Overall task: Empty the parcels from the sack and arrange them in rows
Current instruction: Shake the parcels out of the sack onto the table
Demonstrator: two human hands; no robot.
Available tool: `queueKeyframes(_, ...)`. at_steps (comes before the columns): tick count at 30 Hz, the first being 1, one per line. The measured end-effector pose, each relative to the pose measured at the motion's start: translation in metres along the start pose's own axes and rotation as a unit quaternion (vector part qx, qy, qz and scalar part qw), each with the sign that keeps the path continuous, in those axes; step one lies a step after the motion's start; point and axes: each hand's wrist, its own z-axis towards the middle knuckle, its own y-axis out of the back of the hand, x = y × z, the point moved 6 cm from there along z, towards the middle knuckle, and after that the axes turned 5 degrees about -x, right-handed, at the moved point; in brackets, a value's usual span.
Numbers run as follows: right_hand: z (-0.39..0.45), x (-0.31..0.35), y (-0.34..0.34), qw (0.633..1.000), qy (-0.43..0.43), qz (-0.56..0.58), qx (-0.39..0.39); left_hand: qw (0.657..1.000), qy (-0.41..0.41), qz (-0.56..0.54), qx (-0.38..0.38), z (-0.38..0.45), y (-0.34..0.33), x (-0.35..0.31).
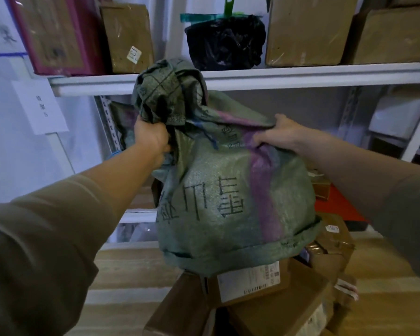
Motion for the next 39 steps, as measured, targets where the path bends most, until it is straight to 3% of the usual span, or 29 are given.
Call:
queueKeyframes(4, 0.002, -0.005, -0.032, 0.996, -0.007, 0.069, 0.056, 0.999, 0.032, -0.018, 0.024, -0.002, 0.003, 0.008)
queueKeyframes(7, 0.002, 0.001, -0.044, 0.998, 0.028, 0.034, 0.047, 0.999, 0.037, -0.029, 0.019, -0.002, 0.004, 0.005)
queueKeyframes(13, 0.003, 0.036, 0.011, 0.982, 0.080, 0.037, -0.168, 0.997, 0.017, -0.072, 0.032, 0.009, -0.003, -0.015)
queueKeyframes(16, 0.001, 0.052, 0.038, 0.967, 0.119, 0.068, -0.215, 0.999, 0.026, -0.029, 0.018, 0.010, -0.002, -0.015)
queueKeyframes(19, 0.000, 0.056, 0.027, 0.970, 0.179, 0.110, -0.123, 0.994, 0.059, 0.071, 0.061, -0.004, -0.005, -0.007)
queueKeyframes(21, 0.000, 0.047, 0.002, 0.980, 0.183, 0.077, 0.003, 0.979, 0.092, 0.133, 0.127, -0.019, -0.011, 0.004)
queueKeyframes(23, -0.015, 0.033, -0.016, 0.977, 0.137, 0.027, 0.162, 0.969, 0.115, 0.161, 0.148, -0.028, -0.012, 0.013)
queueKeyframes(26, -0.033, 0.018, -0.024, 0.918, 0.065, 0.054, 0.387, 0.972, 0.150, 0.113, 0.139, -0.026, -0.011, 0.015)
queueKeyframes(28, -0.037, 0.019, -0.020, 0.893, 0.045, 0.141, 0.425, 0.977, 0.151, 0.060, 0.136, -0.022, -0.011, 0.012)
queueKeyframes(31, -0.010, 0.019, -0.014, 0.938, 0.016, 0.219, 0.270, 0.982, 0.137, -0.037, 0.122, -0.015, -0.011, 0.008)
queueKeyframes(34, 0.011, 0.010, -0.012, 0.989, -0.001, 0.126, 0.073, 0.980, 0.133, -0.093, 0.116, -0.013, -0.010, 0.003)
queueKeyframes(36, 0.019, 0.005, -0.019, 0.994, -0.008, 0.106, 0.032, 0.979, 0.131, -0.099, 0.123, -0.016, -0.009, -0.001)
queueKeyframes(39, 0.015, 0.007, -0.034, 0.988, 0.000, 0.132, 0.084, 0.978, 0.137, -0.090, 0.130, -0.015, -0.009, 0.000)
